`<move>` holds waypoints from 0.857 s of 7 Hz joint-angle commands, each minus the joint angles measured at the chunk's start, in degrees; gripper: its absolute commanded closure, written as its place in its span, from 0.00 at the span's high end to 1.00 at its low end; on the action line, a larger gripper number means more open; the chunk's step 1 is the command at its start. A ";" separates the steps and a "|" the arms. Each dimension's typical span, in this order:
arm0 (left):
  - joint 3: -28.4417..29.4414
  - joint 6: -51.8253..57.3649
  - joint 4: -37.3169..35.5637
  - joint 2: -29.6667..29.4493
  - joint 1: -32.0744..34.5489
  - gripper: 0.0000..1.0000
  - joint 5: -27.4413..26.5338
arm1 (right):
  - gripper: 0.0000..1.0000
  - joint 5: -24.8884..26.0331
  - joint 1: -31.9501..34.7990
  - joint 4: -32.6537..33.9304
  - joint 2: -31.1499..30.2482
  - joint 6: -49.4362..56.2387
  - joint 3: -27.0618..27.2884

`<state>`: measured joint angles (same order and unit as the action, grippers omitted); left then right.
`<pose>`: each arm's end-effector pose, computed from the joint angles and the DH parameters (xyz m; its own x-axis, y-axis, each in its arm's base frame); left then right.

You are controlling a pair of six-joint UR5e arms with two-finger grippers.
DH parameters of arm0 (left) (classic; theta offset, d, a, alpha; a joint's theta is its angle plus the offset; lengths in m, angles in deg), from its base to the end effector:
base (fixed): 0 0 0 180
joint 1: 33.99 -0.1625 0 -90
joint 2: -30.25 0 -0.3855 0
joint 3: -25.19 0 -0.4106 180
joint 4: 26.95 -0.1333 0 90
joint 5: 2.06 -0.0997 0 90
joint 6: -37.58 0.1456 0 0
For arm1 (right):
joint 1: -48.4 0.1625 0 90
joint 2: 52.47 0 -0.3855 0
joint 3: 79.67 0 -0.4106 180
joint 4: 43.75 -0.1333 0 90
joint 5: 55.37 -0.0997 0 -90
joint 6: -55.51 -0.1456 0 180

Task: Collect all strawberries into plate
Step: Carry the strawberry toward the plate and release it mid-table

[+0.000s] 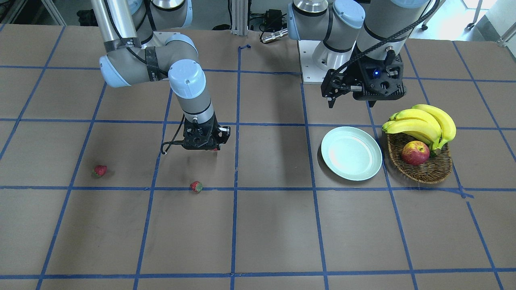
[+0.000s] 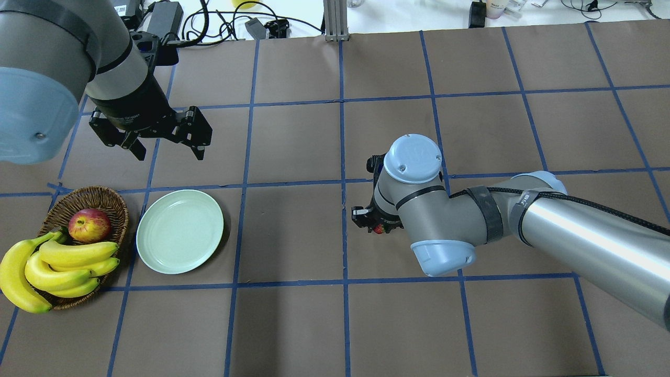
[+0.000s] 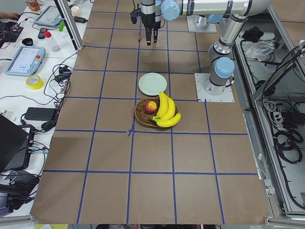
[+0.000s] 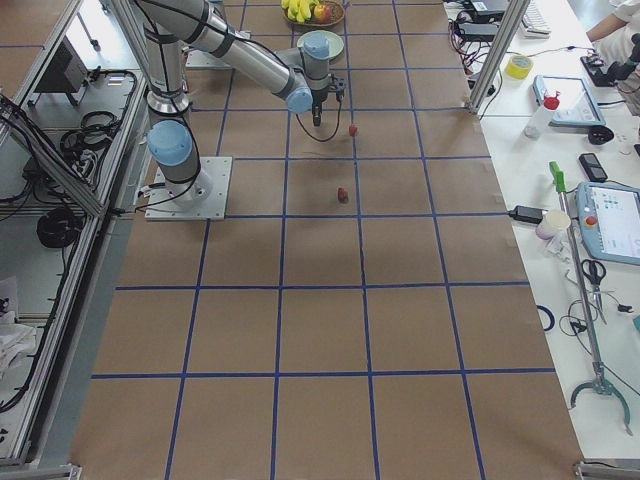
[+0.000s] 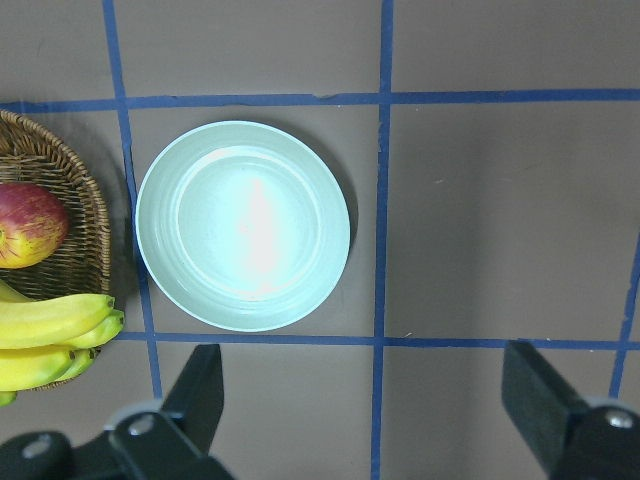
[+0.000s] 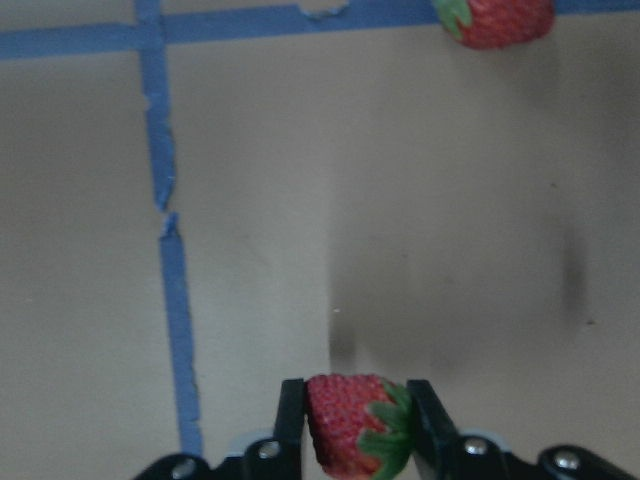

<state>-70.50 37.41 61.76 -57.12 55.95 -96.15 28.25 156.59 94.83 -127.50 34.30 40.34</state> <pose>-0.1224 -0.4876 0.3774 -0.9974 -0.0018 -0.0714 -0.0040 0.9995 0.0307 0.2977 -0.4270 0.1065 -0.9909 0.0476 -0.1261 0.0503 0.9986 -0.0184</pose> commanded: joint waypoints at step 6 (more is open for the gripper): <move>1.03 1.58 0.76 0.28 -2.65 1.00 5.37 | 0.61 3.12 14.95 0.72 7.70 -19.14 -9.01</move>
<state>-69.58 38.89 62.52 -56.85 54.62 -93.59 30.96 171.44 95.04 -120.54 15.29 31.32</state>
